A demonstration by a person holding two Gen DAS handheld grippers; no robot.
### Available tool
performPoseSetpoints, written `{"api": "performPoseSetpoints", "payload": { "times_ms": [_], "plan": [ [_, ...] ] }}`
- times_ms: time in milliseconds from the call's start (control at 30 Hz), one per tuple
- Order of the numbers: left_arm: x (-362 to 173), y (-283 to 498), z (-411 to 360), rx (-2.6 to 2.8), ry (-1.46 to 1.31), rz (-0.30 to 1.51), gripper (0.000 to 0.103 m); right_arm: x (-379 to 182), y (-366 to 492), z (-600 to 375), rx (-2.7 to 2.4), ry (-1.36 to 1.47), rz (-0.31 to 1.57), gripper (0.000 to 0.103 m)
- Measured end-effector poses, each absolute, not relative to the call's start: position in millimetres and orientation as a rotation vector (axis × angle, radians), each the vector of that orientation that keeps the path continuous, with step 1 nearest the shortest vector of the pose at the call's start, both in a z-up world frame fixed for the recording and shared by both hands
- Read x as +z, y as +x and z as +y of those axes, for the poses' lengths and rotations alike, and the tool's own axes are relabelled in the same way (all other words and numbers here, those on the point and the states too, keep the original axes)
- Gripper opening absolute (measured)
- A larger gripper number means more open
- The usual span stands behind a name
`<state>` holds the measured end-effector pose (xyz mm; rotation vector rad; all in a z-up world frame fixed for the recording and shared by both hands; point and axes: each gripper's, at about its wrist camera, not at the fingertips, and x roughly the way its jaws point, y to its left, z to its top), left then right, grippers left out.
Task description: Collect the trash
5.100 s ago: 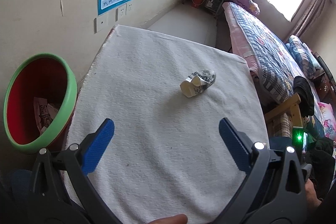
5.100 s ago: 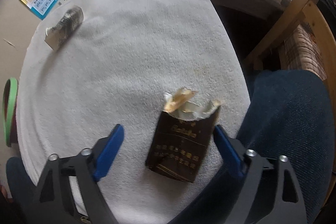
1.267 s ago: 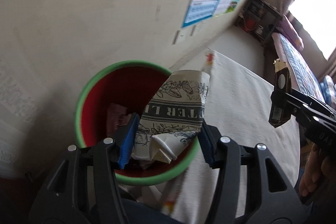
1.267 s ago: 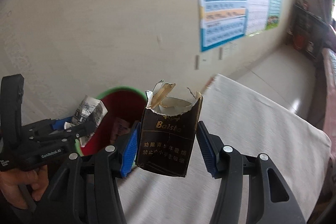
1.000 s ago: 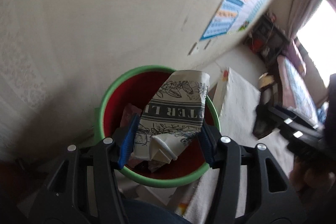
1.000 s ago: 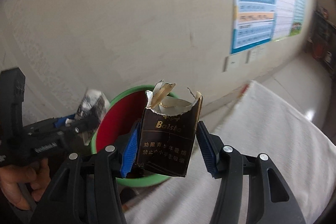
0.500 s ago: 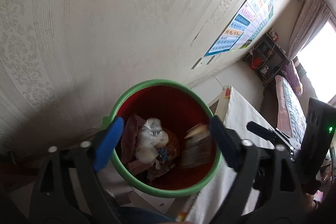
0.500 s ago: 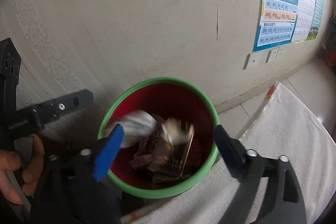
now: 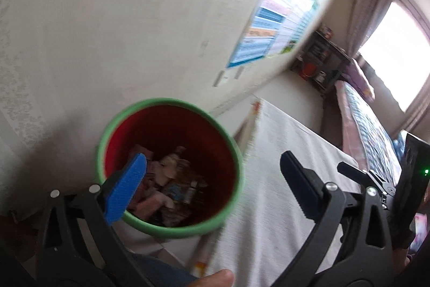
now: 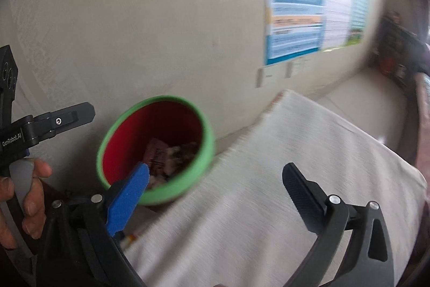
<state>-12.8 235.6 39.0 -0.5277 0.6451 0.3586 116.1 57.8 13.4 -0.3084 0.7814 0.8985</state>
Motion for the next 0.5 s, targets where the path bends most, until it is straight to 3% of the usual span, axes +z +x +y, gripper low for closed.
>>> {"api": "performPoseSetpoints", "payload": {
  "times_ms": [500],
  "plan": [
    [10, 7, 69, 0.2, -0.367, 0.659, 0.097, 1, 102, -147, 0.47, -0.156, 0.766, 0.096]
  ]
}}
